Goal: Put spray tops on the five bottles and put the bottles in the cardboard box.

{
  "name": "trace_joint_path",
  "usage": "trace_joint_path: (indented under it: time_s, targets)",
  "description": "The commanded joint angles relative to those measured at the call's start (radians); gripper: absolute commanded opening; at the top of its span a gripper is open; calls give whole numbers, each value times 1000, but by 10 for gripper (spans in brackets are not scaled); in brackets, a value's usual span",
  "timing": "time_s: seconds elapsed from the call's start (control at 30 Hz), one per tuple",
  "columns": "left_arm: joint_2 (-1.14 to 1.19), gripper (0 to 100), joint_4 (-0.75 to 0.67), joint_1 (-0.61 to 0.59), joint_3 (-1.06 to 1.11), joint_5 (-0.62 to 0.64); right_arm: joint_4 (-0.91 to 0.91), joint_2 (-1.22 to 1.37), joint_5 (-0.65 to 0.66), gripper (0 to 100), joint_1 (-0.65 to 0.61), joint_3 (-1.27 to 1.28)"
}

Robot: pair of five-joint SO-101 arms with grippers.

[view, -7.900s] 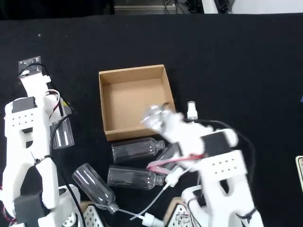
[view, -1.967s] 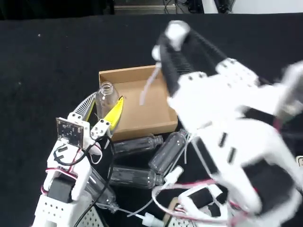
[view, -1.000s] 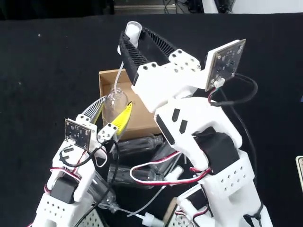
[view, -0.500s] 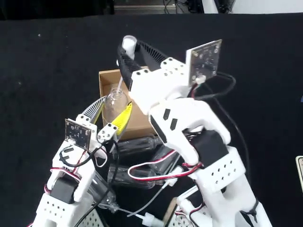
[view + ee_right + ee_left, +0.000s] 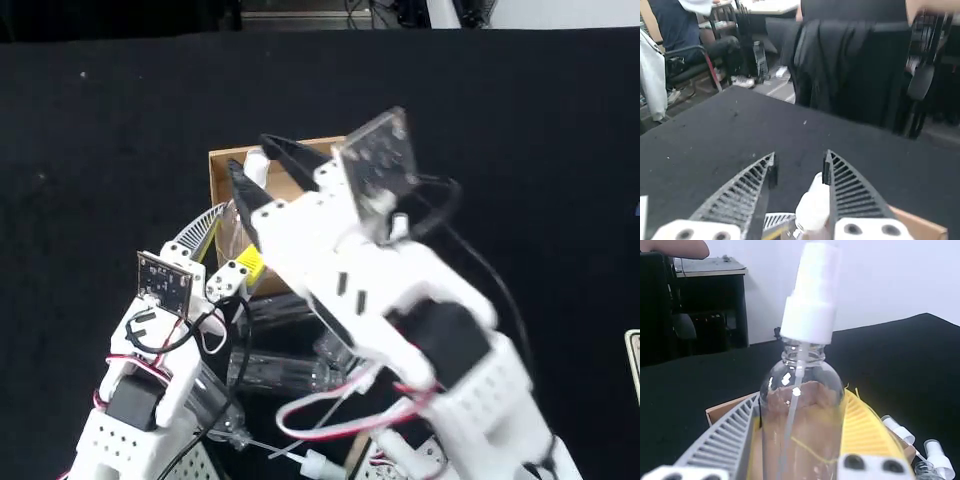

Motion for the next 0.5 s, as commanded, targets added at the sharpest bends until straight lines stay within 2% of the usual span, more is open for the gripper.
trace_joint_path:
  time_s: [0.0,0.13,0.23,0.33,0.47]
  targets:
    - [-3,88,-43,2,-18,-5,117,-87,80,130,137,-110]
    - [-3,88,-227,-1,45,-5,178,-93,28,130,390,-62]
    - [2,88,-400,-54,107,-5,135,-54,-38,130,505,58]
    - [2,88,-417,-110,104,3,-3,7,-71,130,586,225]
    - [6,88,-420,-133,94,2,-281,93,-106,133,644,441]
